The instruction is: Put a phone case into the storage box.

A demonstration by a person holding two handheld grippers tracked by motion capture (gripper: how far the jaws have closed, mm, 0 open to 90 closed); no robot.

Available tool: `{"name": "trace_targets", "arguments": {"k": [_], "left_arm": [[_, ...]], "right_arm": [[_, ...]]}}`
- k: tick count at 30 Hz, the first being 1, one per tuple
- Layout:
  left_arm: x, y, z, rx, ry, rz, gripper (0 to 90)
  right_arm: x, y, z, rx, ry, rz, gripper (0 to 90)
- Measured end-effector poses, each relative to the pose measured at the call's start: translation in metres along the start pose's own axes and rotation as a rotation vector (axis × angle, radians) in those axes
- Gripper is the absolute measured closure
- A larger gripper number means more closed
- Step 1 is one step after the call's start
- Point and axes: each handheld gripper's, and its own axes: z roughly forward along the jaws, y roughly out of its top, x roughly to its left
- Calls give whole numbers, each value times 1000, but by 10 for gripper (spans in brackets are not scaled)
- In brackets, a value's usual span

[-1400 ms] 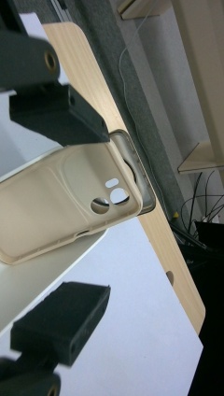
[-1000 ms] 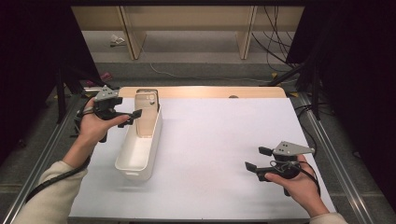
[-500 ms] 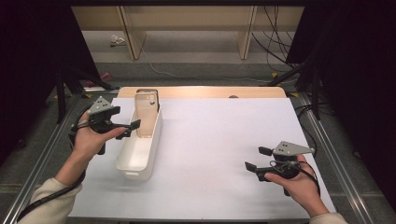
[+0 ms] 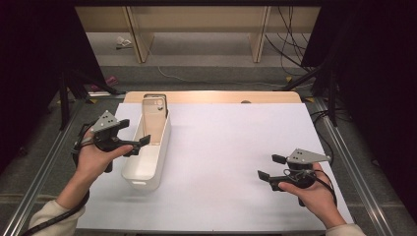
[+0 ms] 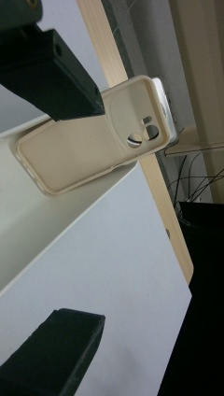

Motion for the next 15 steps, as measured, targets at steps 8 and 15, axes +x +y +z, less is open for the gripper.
{"name": "trace_targets", "arguments": {"k": [8,15], "left_arm": [[-10,-6,-4,-3,-12,9,17],[-18,-9,-8,-12,-25,13,18]], "right_arm": [[0,0,0,1,0,2,186],[0,0,-1,-1,-1,3,185]]}}
